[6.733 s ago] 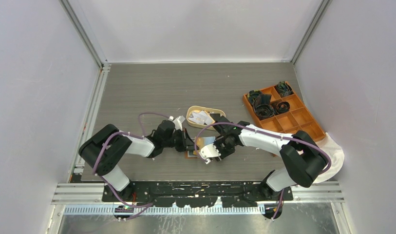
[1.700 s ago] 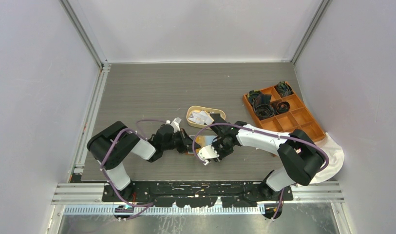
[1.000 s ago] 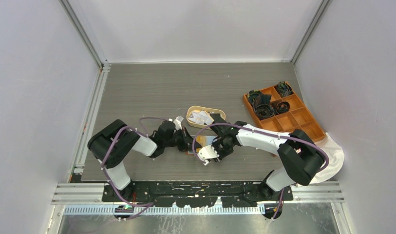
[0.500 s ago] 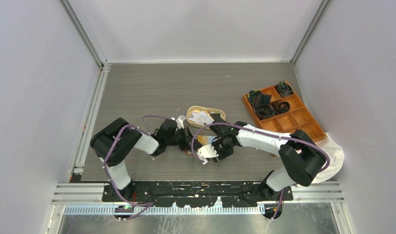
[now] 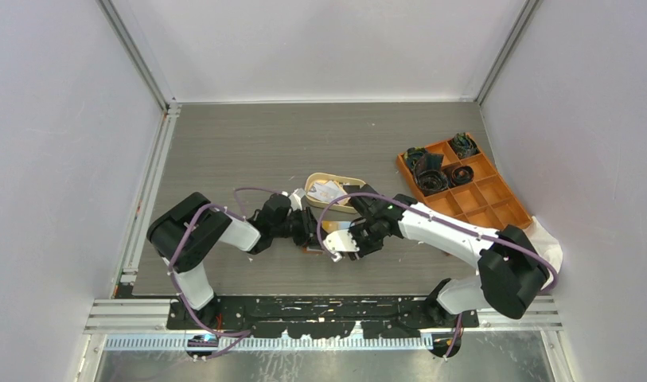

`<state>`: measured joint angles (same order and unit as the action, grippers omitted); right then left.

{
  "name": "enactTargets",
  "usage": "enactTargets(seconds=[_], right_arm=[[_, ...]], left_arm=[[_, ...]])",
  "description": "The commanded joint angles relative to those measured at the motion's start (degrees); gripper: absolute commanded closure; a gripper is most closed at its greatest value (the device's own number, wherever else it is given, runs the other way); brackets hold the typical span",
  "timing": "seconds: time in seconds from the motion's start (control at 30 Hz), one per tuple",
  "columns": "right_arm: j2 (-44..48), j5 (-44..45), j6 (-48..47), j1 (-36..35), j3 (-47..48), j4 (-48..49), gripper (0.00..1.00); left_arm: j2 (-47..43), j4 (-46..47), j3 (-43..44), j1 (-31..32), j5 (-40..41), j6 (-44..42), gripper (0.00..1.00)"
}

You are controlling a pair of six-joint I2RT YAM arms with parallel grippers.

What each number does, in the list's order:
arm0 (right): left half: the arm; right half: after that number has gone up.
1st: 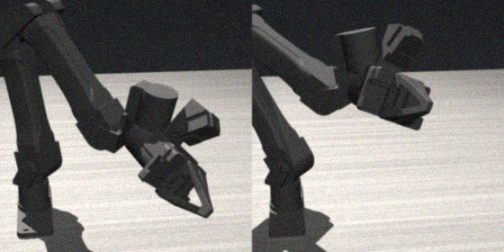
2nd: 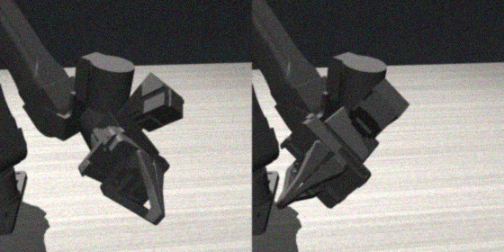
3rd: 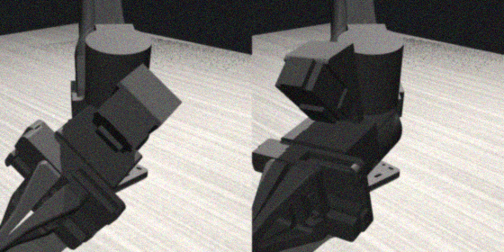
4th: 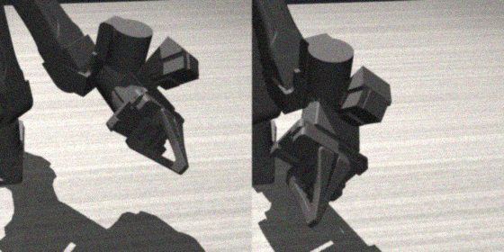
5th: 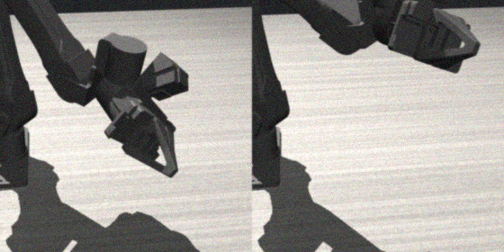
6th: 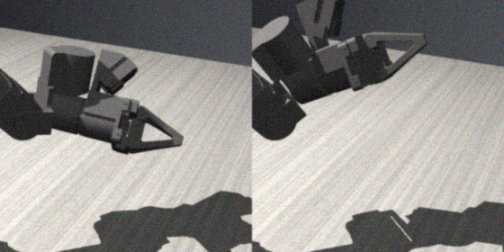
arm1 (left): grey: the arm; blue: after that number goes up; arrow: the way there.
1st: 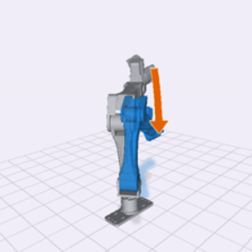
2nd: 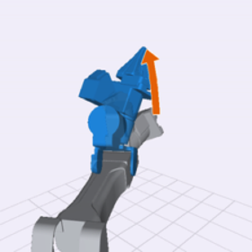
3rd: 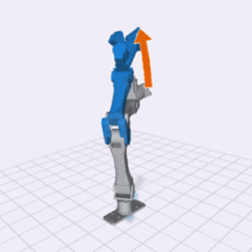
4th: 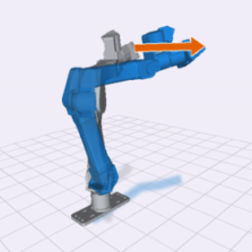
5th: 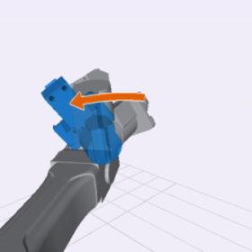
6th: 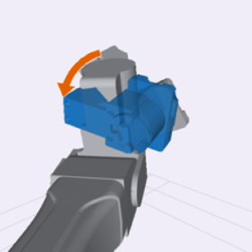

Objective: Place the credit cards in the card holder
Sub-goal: Insert the credit card into the card holder.

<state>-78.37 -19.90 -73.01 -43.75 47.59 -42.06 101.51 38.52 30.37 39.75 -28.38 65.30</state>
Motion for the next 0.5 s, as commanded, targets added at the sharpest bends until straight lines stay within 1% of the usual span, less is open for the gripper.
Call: enactTargets(seconds=[0.0,0.13,0.23,0.3,0.47], right_arm=[[2.27,-5.06,5.95,0.62,2.34,3.38,0.68],[1.14,-7.05,18.32,0.60,2.09,13.08,0.82],[-0.60,-7.65,26.57,0.61,2.13,18.94,0.88],[-1.86,-7.97,28.34,0.62,2.23,19.95,0.89],[-3.28,-7.58,28.45,0.64,2.15,20.03,0.89]], left_arm=[[-0.99,-5.79,-0.05,0.05,1.00,-2.93,0.79],[-1.52,-5.92,-0.45,-0.01,1.55,-3.17,0.79],[-1.96,-5.28,-0.83,-0.01,1.72,-3.29,0.79],[-2.54,-5.18,-0.97,0.00,2.02,-3.45,0.79],[-4.33,-6.60,-0.81,0.01,3.04,-4.36,0.78]])
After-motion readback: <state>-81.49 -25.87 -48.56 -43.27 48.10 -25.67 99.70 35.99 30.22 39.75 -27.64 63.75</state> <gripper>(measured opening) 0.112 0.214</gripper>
